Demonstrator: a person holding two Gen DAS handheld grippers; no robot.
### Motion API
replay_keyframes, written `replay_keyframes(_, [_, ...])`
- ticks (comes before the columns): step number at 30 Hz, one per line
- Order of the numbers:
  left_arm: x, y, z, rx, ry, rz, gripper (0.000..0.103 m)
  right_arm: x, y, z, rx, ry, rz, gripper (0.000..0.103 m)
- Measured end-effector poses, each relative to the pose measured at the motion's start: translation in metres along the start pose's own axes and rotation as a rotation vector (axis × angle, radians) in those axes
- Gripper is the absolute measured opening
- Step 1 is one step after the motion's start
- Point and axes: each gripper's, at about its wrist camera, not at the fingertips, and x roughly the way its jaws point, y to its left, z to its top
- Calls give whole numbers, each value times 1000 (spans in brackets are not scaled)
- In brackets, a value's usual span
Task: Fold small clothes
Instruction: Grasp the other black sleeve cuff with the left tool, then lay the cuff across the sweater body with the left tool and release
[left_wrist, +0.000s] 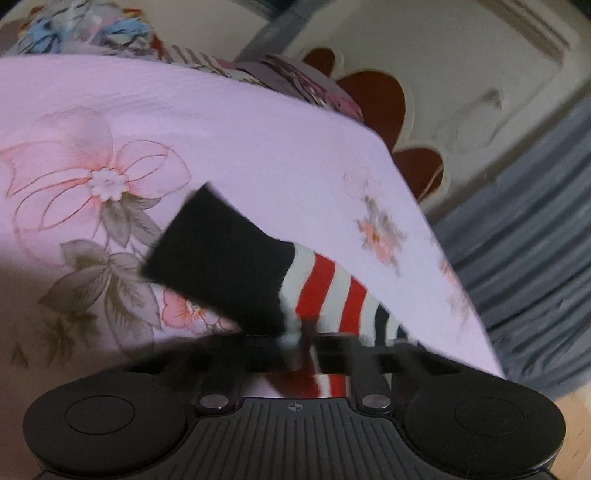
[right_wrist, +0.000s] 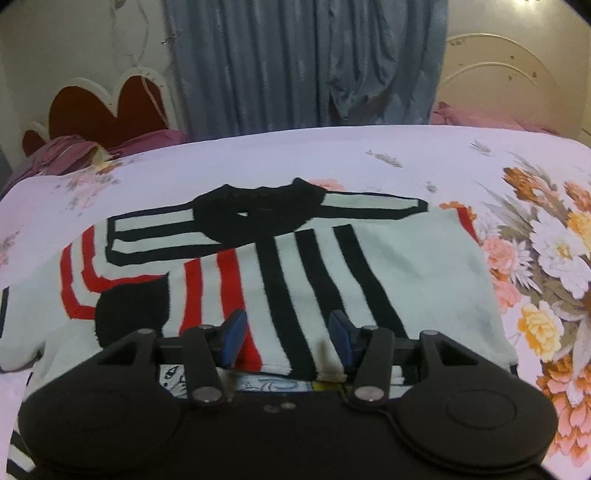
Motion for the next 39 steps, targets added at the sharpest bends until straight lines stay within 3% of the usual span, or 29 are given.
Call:
replay_keyframes(3, [1,-34,-3,138,-30,-24,4,1,-1,-1,5,1,-11,45])
replay_keyframes(9, [-1,-150,-37,431,4,-198,4,-2,-12,1,35,-20,1,45])
replay_keyframes(17, [0,-306,-160,844,161,-359,4,-7,-52,3,126,-34,24,45])
replay_keyframes(22, [3,-356,-238,982,286,-411,4,-18,-83,-3,176,-41,32,45])
replay_keyframes(25, [11,-370,-287,1040,420,-435,5,-24,-104,-7,207,-36,38,47])
replay_keyframes(26, [1,-369,-300,1055,444,-429,11,-26,-112,-8,223,-32,42,47])
replay_keyframes(27, [-2,-371,-312,1076,435,-430,23,-28,-119,-9,241,-31,48,50])
replay_keyframes(28, [-12,-370,-318,1080,427,-466,54,-30,-126,-10,260,-33,57,52])
replay_keyframes(29, [-18,-369,-322,1063,441,-519,70,-33,-132,-10,280,-37,66,53])
replay_keyframes(31, [-29,-371,-330,1057,438,-602,73,-36,-141,-10,309,-45,77,54])
replay_keyframes(33, [-38,-369,-332,1081,418,-627,73,-38,-147,-9,331,-51,91,54])
replay_keyframes(36, [-45,-355,-311,987,412,-682,72,-36,-144,-5,327,-53,127,54])
replay_keyframes(39, [-49,-327,-277,948,321,-620,72,-30,-128,-1,295,-49,178,54])
